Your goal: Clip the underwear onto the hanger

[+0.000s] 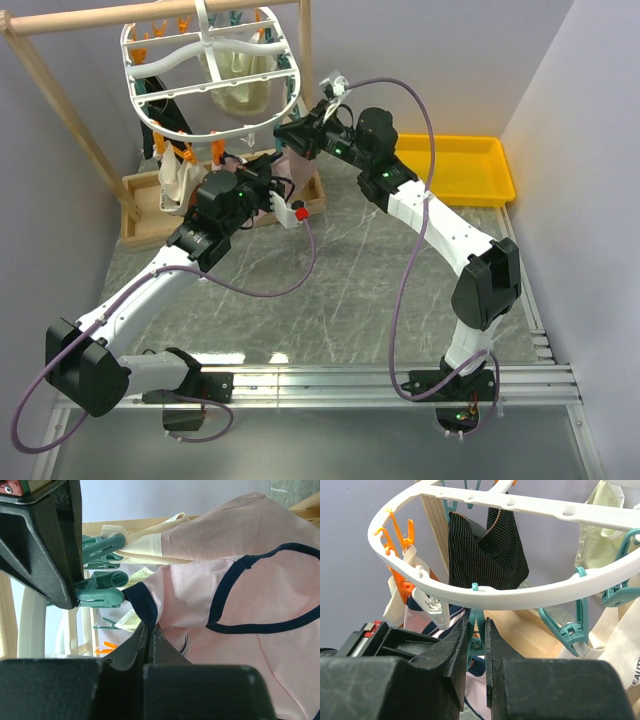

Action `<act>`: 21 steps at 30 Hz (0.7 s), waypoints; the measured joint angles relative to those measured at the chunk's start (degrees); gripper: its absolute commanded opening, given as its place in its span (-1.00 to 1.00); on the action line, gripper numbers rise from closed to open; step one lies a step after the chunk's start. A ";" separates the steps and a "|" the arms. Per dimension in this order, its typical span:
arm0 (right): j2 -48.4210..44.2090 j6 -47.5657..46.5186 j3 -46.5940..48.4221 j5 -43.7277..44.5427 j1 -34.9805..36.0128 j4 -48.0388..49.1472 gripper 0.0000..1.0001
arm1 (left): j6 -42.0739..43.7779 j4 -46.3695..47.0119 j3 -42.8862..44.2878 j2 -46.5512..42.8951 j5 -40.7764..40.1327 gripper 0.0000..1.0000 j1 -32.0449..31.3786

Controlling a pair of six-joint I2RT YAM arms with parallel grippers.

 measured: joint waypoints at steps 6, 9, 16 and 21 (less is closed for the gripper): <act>-0.02 -1.53 0.00 0.26 0.52 -0.22 -1.00 | 0.00 0.70 0.00 0.00 -0.02 -0.99 0.00; -0.02 -2.36 -0.02 0.26 0.70 -0.26 -1.00 | -0.04 1.42 0.00 0.00 -0.09 -0.99 0.00; -0.09 -4.63 -1.31 1.09 0.94 0.35 -1.00 | -0.11 2.47 0.00 0.00 -0.24 -0.99 0.00; -0.46 -5.84 -2.12 1.97 1.03 0.76 -1.00 | -0.68 2.32 0.55 0.26 -0.46 -0.99 0.00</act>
